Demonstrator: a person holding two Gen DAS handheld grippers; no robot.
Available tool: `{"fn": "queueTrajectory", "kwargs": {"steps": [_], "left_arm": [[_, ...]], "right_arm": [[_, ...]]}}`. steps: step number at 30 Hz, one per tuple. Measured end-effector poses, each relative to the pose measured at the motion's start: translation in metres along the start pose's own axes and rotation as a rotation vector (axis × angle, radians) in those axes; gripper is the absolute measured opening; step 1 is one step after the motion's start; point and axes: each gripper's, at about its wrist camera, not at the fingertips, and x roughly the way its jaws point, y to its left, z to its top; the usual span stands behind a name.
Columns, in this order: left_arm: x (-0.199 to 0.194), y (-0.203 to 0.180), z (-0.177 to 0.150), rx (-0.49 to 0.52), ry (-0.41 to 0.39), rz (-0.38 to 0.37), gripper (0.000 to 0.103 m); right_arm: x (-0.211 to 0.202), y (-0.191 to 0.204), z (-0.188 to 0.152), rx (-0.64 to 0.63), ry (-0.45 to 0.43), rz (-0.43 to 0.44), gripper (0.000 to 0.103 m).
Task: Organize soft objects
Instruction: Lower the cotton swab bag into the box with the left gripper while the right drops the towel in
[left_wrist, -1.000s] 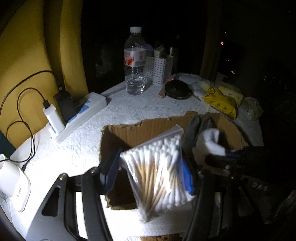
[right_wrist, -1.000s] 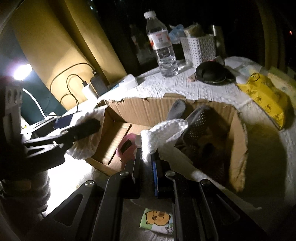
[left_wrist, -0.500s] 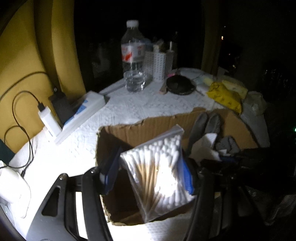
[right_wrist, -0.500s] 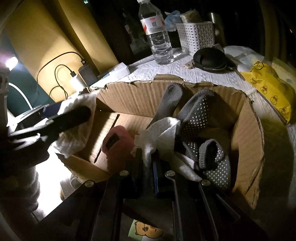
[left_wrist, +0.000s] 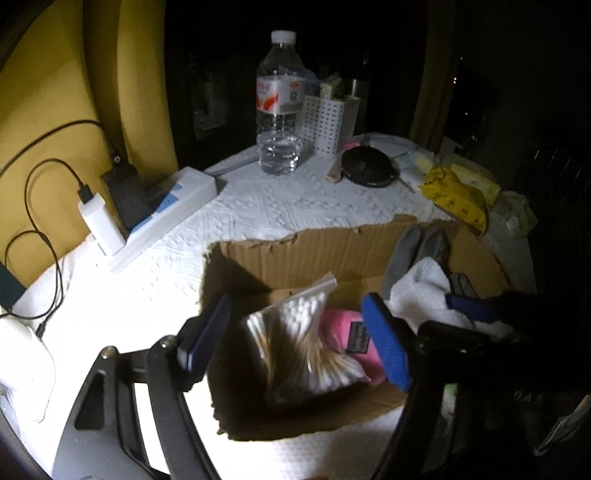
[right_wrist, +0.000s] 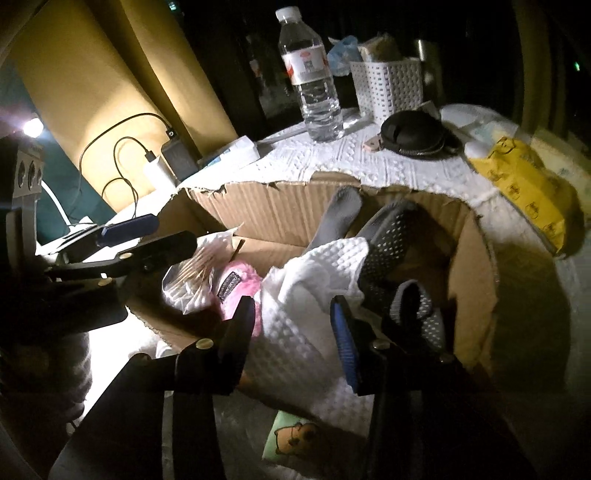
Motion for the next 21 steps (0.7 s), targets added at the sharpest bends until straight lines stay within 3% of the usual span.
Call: {"fn": "queueTrajectory", "kwargs": {"steps": [16, 21], "left_arm": [[-0.042, -0.01, -0.004, 0.008, -0.036, -0.005, 0.076], [-0.051, -0.018, -0.011, 0.025, -0.031, -0.013, 0.076]], "right_arm": [[-0.048, -0.007, -0.011, 0.03, -0.066, -0.095, 0.051], [-0.057, -0.012, -0.021, 0.019, -0.086, -0.165, 0.051]]}}
